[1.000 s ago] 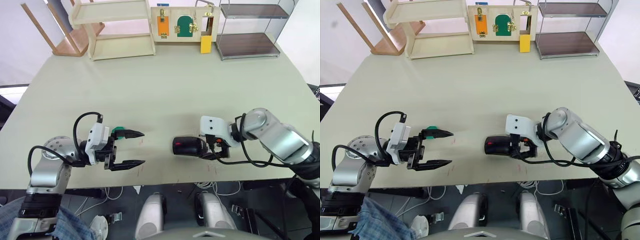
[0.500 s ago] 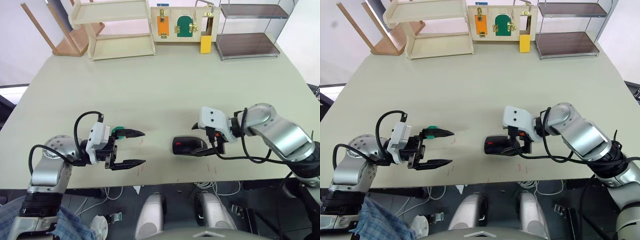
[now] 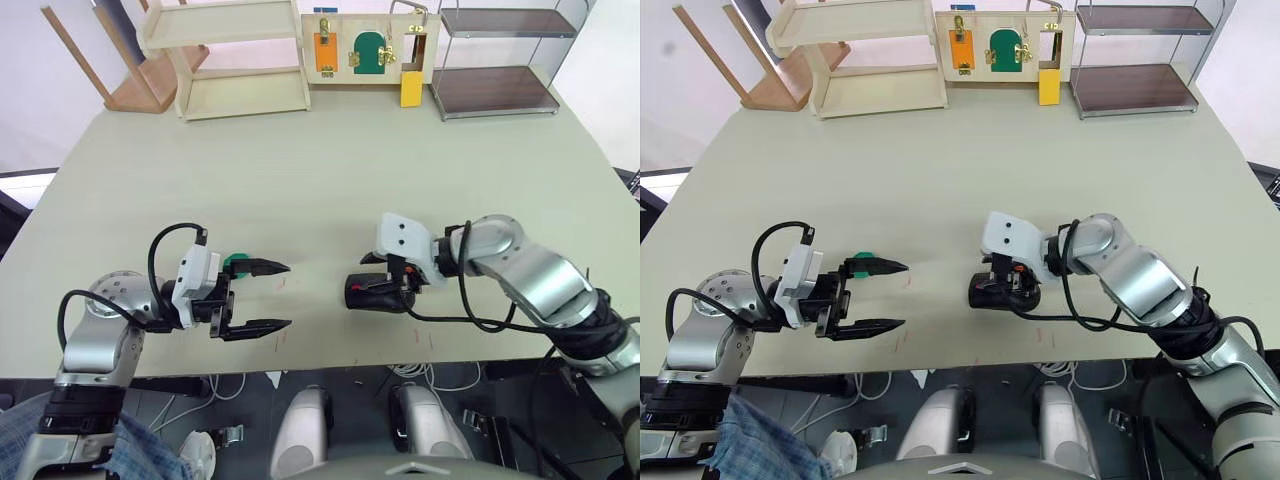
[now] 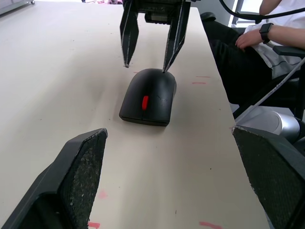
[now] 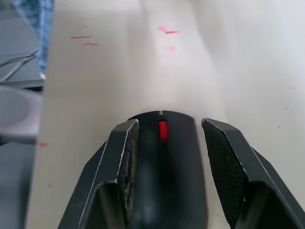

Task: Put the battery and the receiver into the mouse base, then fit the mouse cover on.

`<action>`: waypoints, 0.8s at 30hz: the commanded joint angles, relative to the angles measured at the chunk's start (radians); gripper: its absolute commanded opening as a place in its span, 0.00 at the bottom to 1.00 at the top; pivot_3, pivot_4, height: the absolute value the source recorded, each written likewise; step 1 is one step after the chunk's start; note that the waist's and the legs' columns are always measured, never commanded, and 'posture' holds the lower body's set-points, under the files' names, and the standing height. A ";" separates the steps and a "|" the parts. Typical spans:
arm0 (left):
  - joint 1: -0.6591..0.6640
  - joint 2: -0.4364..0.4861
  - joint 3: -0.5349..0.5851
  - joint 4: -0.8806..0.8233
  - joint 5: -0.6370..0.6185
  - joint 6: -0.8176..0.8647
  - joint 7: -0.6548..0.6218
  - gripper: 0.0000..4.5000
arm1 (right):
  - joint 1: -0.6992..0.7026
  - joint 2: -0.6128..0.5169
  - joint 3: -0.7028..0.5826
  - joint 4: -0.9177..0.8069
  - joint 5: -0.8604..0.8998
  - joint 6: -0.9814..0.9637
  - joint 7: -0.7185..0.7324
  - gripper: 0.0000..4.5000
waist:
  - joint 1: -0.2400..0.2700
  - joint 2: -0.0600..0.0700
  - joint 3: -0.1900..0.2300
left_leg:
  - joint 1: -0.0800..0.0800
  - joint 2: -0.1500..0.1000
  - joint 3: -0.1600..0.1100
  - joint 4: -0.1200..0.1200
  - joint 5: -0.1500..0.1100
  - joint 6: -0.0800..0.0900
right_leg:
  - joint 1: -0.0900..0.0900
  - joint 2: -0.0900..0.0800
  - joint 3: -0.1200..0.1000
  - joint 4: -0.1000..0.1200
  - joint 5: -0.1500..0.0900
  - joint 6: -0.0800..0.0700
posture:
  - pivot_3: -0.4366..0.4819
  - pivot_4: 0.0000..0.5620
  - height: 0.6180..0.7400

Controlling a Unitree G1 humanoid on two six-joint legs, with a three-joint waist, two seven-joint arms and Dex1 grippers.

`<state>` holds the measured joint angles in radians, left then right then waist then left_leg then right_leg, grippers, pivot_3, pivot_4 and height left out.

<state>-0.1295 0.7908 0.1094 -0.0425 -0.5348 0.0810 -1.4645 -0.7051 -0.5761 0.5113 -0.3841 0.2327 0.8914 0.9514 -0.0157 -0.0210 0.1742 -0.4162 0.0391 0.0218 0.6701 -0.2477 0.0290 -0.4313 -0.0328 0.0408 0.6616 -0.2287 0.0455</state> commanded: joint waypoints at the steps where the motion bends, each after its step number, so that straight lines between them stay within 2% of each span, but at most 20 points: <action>1: 0.004 -0.004 0.013 0.000 -0.007 -0.012 0.001 1.00 | -0.035 0.012 0.033 -0.003 -0.012 0.012 0.005 0.50 | 0.000 0.000 0.000 | 0.000 0.000 0.000 0.000 0.000 0.000 | 0.000 0.000 0.000 0.000 0.000 0.000 | 0.48 0.27 1.00; 9: 0.003 -0.005 0.012 0.003 -0.005 -0.013 0.003 1.00 | -0.082 0.060 0.109 0.095 -0.064 0.030 -0.017 0.50 | -0.001 0.000 0.000 | 0.000 0.000 0.000 0.000 0.000 0.000 | 0.000 0.000 0.000 0.000 0.000 0.000 | 0.48 0.27 1.00; 15: 0.007 -0.003 0.016 0.003 -0.004 -0.014 0.005 1.00 | -0.083 0.046 0.197 0.144 -0.120 0.072 -0.024 0.50 | 0.002 0.000 -0.001 | 0.000 0.000 0.000 0.000 0.000 0.000 | 0.000 0.000 0.000 0.000 0.000 0.000 | 0.48 0.27 1.00; 19: 0.007 0.000 0.017 0.004 -0.003 -0.013 0.004 1.00 | -0.070 0.055 0.184 0.134 -0.106 0.080 -0.027 0.50 | 0.003 -0.001 -0.001 | 0.001 0.000 0.000 0.001 0.000 0.000 | 0.001 -0.001 0.000 0.000 0.000 0.000 | 0.48 0.27 1.00; 24: 0.005 0.000 0.016 0.006 -0.001 -0.013 0.005 1.00 | -0.034 0.087 0.083 0.119 -0.065 -0.001 -0.037 0.50 | 0.003 -0.001 -0.001 | 0.001 0.000 0.000 0.001 0.000 0.000 | 0.001 -0.001 0.000 0.000 0.000 0.000 | 0.48 0.27 1.00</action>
<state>-0.1206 0.7824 0.1089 -0.0281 -0.5330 0.0804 -1.4588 -0.7579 -0.4896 0.6374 -0.2611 0.1552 0.9250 0.9172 -0.0132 -0.0222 0.1730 -0.4156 0.0387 0.0217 0.6712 -0.2475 0.0288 -0.4303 -0.0334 0.0406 0.6620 -0.2285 0.0456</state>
